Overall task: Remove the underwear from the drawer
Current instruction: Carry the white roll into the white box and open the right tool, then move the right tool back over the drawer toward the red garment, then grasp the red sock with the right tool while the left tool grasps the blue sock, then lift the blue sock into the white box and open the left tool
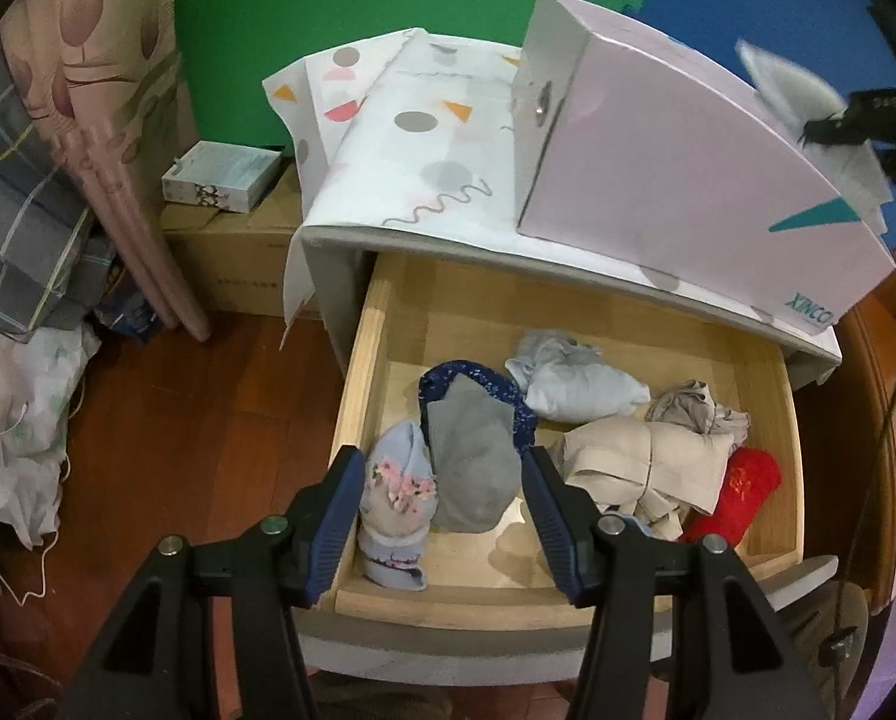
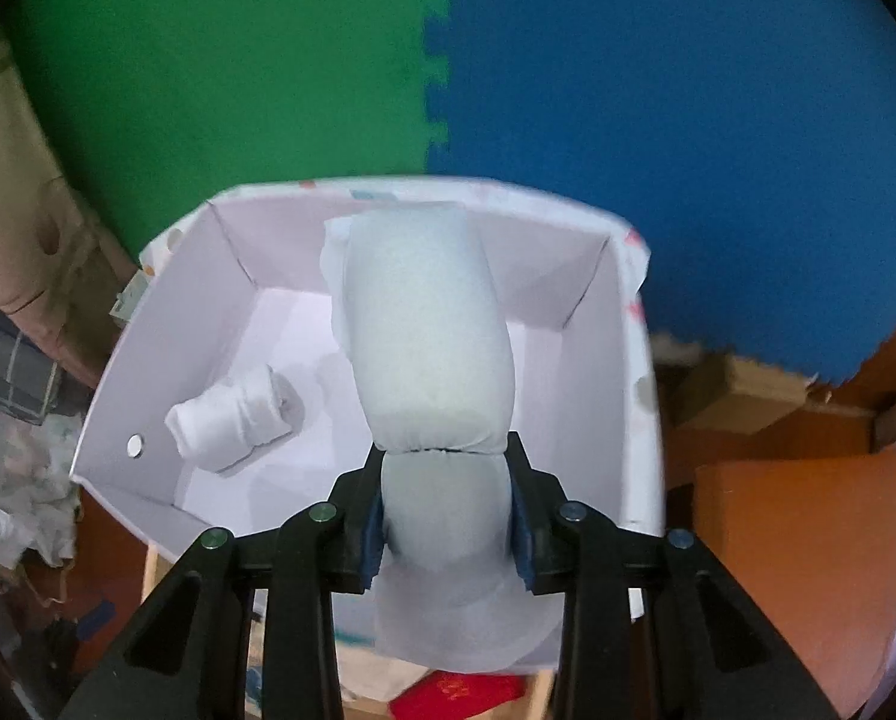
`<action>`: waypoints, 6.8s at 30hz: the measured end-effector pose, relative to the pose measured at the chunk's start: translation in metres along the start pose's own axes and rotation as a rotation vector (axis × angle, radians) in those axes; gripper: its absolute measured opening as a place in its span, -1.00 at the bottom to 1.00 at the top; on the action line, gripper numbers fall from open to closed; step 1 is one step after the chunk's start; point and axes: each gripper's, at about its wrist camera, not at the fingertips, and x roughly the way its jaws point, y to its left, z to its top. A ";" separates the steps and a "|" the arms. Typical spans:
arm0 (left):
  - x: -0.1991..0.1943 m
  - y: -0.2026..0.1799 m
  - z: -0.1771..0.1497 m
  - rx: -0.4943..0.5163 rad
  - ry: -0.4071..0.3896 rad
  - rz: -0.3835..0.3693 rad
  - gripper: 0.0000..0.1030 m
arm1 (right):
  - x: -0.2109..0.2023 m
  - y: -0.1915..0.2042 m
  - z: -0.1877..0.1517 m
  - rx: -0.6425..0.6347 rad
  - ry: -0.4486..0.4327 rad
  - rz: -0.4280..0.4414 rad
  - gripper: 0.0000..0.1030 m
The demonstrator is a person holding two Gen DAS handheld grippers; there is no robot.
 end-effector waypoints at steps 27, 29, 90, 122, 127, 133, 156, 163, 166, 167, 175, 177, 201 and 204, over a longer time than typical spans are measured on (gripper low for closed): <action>0.014 -0.043 -0.025 0.112 0.072 -0.024 0.08 | -0.037 -0.005 -0.089 -0.063 0.023 0.066 0.15; 0.015 -0.045 -0.029 0.110 0.079 -0.025 0.08 | -0.039 -0.008 -0.111 -0.067 0.055 0.071 0.15; 0.071 -0.073 -0.047 0.031 0.249 -0.110 0.09 | 0.103 -0.035 -0.302 -0.065 0.447 -0.026 -0.43; 0.103 -0.091 -0.051 0.022 0.316 -0.068 0.23 | 0.121 -0.039 -0.269 -0.021 0.462 0.040 -0.43; 0.117 -0.087 -0.055 -0.050 0.346 -0.099 0.23 | 0.118 -0.036 -0.269 -0.020 0.463 0.038 -0.43; 0.124 -0.084 -0.056 -0.072 0.348 -0.135 -0.06 | 0.116 -0.036 -0.270 -0.020 0.465 0.039 -0.41; 0.058 -0.070 -0.039 0.002 0.229 -0.154 -0.36 | 0.121 -0.033 -0.270 -0.022 0.459 0.040 -0.42; 0.026 -0.066 -0.025 0.025 0.176 -0.158 -0.36 | 0.121 -0.028 -0.270 -0.037 0.451 0.014 -0.43; 0.014 -0.065 -0.020 0.035 0.154 -0.162 -0.36 | 0.123 -0.022 -0.270 -0.051 0.445 -0.002 -0.43; 0.010 -0.065 -0.018 0.039 0.148 -0.165 -0.36 | 0.123 -0.021 -0.271 -0.054 0.444 -0.006 -0.43; -0.028 -0.064 0.000 0.072 0.061 -0.172 -0.36 | 0.123 -0.012 -0.274 -0.070 0.430 -0.026 -0.43; -0.037 -0.064 0.005 0.077 0.038 -0.171 -0.36 | 0.123 -0.010 -0.275 -0.076 0.426 -0.032 -0.43; -0.140 -0.096 0.140 0.171 -0.280 -0.162 -0.36 | 0.126 0.001 -0.281 -0.079 0.419 -0.040 -0.42; -0.123 -0.101 0.155 0.162 -0.250 -0.159 -0.36 | 0.126 0.001 -0.281 -0.079 0.419 -0.040 -0.42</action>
